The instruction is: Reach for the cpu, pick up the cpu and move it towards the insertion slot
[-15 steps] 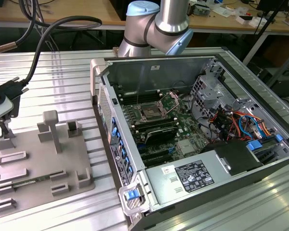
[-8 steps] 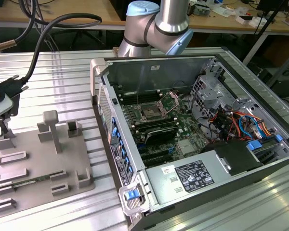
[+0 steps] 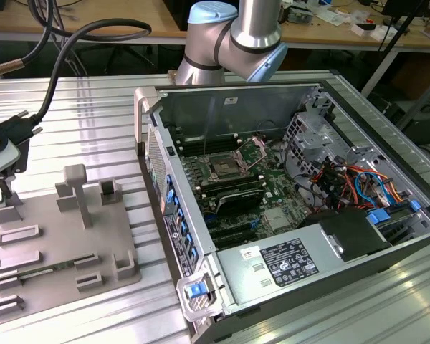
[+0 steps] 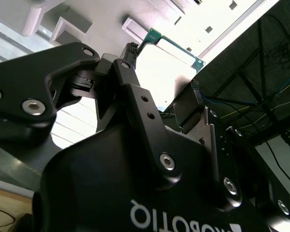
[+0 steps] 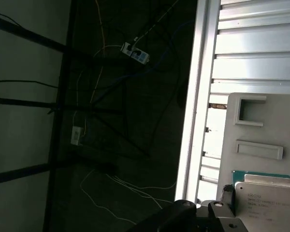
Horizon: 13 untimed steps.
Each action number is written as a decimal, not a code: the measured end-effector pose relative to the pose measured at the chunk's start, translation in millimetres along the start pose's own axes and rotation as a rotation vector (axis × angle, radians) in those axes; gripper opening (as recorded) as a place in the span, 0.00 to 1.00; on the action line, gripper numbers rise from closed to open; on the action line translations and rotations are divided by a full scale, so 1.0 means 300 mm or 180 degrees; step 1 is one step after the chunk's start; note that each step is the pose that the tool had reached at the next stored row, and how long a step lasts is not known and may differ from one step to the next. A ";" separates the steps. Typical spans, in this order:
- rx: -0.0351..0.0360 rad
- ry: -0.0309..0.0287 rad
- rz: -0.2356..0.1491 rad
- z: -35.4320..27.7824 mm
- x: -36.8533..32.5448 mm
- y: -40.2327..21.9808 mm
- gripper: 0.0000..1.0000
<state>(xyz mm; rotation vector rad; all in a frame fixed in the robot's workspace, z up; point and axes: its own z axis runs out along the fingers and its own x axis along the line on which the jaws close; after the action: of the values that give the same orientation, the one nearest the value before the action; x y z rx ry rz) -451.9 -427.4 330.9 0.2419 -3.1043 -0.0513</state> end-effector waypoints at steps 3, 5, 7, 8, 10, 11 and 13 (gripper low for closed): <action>0.0000 0.0000 -0.0010 0.000 0.000 0.000 0.55; 0.0000 0.0000 -0.0018 0.000 0.000 0.000 0.55; 0.0001 0.0001 -0.0027 -0.001 0.000 0.000 0.55; 0.0001 0.0001 -0.0031 -0.002 0.000 0.000 0.55; 0.0001 0.0002 -0.0037 -0.005 0.000 0.000 0.55; 0.0001 0.0001 -0.0039 -0.008 0.000 0.000 0.55; 0.0001 0.0002 -0.0040 -0.015 0.000 0.001 0.55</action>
<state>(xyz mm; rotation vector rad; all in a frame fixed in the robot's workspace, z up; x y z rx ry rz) -451.9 -427.4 335.4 0.2612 -3.1025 -0.0510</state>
